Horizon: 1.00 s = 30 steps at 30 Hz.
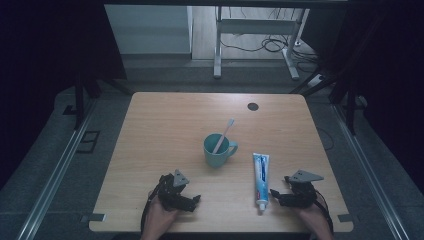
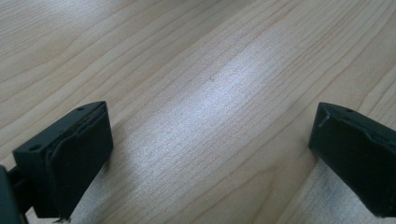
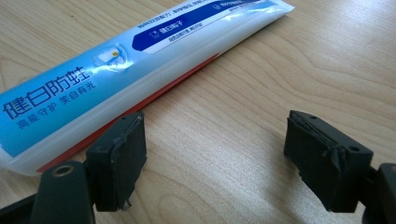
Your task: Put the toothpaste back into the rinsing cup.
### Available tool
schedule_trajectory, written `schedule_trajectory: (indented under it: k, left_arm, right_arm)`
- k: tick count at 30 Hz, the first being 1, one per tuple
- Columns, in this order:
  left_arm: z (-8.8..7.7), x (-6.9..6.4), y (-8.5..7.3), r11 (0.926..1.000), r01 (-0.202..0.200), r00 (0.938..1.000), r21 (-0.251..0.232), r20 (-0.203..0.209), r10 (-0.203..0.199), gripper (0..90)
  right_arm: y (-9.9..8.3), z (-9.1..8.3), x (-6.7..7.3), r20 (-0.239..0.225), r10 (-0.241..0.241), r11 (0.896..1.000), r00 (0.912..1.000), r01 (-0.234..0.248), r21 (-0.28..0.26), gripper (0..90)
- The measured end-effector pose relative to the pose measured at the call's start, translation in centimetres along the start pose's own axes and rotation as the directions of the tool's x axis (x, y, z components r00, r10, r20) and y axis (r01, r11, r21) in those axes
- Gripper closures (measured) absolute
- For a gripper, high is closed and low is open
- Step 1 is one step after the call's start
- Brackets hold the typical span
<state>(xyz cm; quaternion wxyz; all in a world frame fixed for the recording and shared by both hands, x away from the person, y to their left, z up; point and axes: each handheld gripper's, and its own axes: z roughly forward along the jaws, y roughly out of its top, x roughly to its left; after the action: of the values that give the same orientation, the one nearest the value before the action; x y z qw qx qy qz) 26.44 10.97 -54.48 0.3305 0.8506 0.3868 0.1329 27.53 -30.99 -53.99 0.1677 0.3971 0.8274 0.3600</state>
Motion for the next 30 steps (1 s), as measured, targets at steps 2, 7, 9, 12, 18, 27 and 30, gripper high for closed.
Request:
schedule_trajectory:
  k: [2,7,9,12,18,27,30]
  left_arm:
    - [0.0,0.0,0.0,1.0000,0.000,1.0000,0.000,0.000,0.000,0.0]
    - [0.0,0.0,0.0,1.0000,0.000,1.0000,0.000,-0.001,0.000,0.0]
    - [0.0,0.0,0.0,1.0000,0.000,1.0000,0.000,-0.001,0.000,0.0]
    - [0.0,0.0,0.0,1.0000,0.000,1.0000,0.000,-0.001,0.000,0.0]
    - [0.0,0.0,0.0,1.0000,0.001,1.0000,0.000,-0.002,-0.001,0.0]
    - [0.0,0.0,0.0,1.0000,-0.003,1.0000,0.003,-0.002,0.003,0.0]
    - [0.0,0.0,0.0,1.0000,-0.002,1.0000,0.003,-0.002,0.002,0.0]
  right_arm:
    - [0.0,0.0,0.1,-0.003,-0.002,1.000,1.0000,0.002,0.005,20.9]
    - [0.1,-0.1,0.1,-0.013,-0.006,1.000,0.9999,0.006,0.014,21.4]
    - [0.2,-0.3,0.1,-0.018,0.002,1.000,0.9998,-0.002,0.011,21.8]
    - [0.4,-0.6,0.0,-0.020,0.010,1.000,0.9998,-0.010,0.009,22.3]
    - [0.6,-1.4,-0.3,-0.017,0.034,0.999,0.9993,-0.034,0.013,26.7]
    - [1.8,-3.2,0.0,-0.041,0.057,0.998,0.9975,-0.058,-0.010,44.2]
    - [2.0,-3.6,0.2,-0.053,0.059,0.998,0.9969,-0.060,-0.019,50.9]
